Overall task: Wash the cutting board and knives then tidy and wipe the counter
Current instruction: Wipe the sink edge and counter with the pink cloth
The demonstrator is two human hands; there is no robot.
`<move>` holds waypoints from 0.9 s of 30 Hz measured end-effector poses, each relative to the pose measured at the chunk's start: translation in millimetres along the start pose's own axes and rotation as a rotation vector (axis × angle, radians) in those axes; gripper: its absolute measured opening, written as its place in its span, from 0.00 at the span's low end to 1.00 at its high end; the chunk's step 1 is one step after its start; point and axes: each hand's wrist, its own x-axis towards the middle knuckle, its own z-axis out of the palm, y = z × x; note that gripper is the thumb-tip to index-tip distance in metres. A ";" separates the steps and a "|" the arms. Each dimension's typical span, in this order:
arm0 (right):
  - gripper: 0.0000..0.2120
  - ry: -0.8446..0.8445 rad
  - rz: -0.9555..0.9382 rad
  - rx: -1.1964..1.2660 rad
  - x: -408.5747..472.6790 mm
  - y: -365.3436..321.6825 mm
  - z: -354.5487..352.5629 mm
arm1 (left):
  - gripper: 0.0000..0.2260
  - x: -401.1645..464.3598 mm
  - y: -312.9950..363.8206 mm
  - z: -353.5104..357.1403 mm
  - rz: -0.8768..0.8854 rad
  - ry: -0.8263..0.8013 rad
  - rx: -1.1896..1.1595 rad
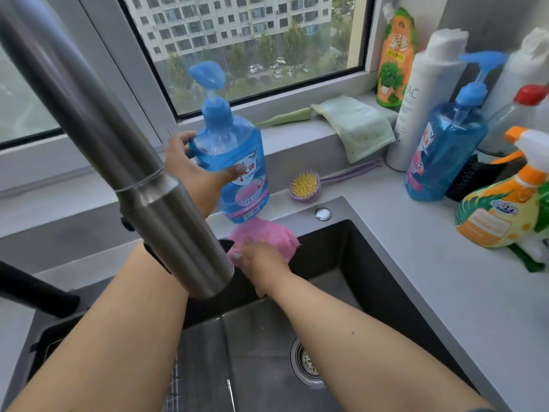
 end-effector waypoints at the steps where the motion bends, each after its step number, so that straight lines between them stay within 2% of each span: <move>1: 0.26 0.008 0.015 0.179 -6.3 7.9 -2.4 | 0.37 -0.4 -0.2 0.2 -0.022 -0.010 -0.006; 2: 0.18 0.054 0.029 0.359 -15.5 17.9 -6.8 | 0.36 -1.3 -0.1 0.7 -0.045 -0.025 -0.013; 3: 0.14 0.112 0.071 0.565 -27.5 31.1 -9.5 | 0.36 -1.7 -0.6 1.3 -0.065 -0.039 -0.022; 6: 0.16 0.214 0.242 1.102 -69.7 75.3 -22.0 | 0.35 -5.4 -3.0 6.0 -0.113 -0.093 -0.046; 9: 0.17 0.274 0.308 1.292 -109.0 109.2 -42.8 | 0.34 -12.1 -10.7 16.9 -0.163 -0.177 -0.034; 12: 0.17 0.472 0.289 1.354 -146.7 124.9 -77.0 | 0.31 -19.6 -19.1 28.0 -0.172 -0.264 -0.009; 14: 0.14 0.644 0.278 1.221 -163.5 129.7 -102.7 | 0.32 -22.3 -21.1 32.0 -0.154 -0.305 0.032; 16: 0.14 0.770 0.273 0.954 -175.0 130.9 -125.2 | 0.36 -20.5 -20.3 32.1 -0.132 -0.350 0.110; 19: 0.13 0.834 0.226 0.576 -172.0 138.8 -140.7 | 0.44 -22.0 -12.4 32.7 -0.104 -0.346 0.306; 21: 0.13 0.748 0.215 0.416 -155.8 146.1 -135.3 | 0.44 -38.2 -4.4 35.8 -0.036 -0.178 0.396; 24: 0.19 0.396 0.191 0.065 -119.9 171.6 -101.6 | 0.30 -84.5 -2.1 43.7 0.178 0.144 0.414; 25: 0.22 0.280 0.217 -0.103 -108.5 180.6 -89.3 | 0.26 -99.5 -7.2 47.2 0.221 0.184 0.388; 27: 0.27 0.196 0.250 -0.309 -95.0 190.4 -78.4 | 0.21 -127.2 -20.1 56.2 0.218 0.146 0.347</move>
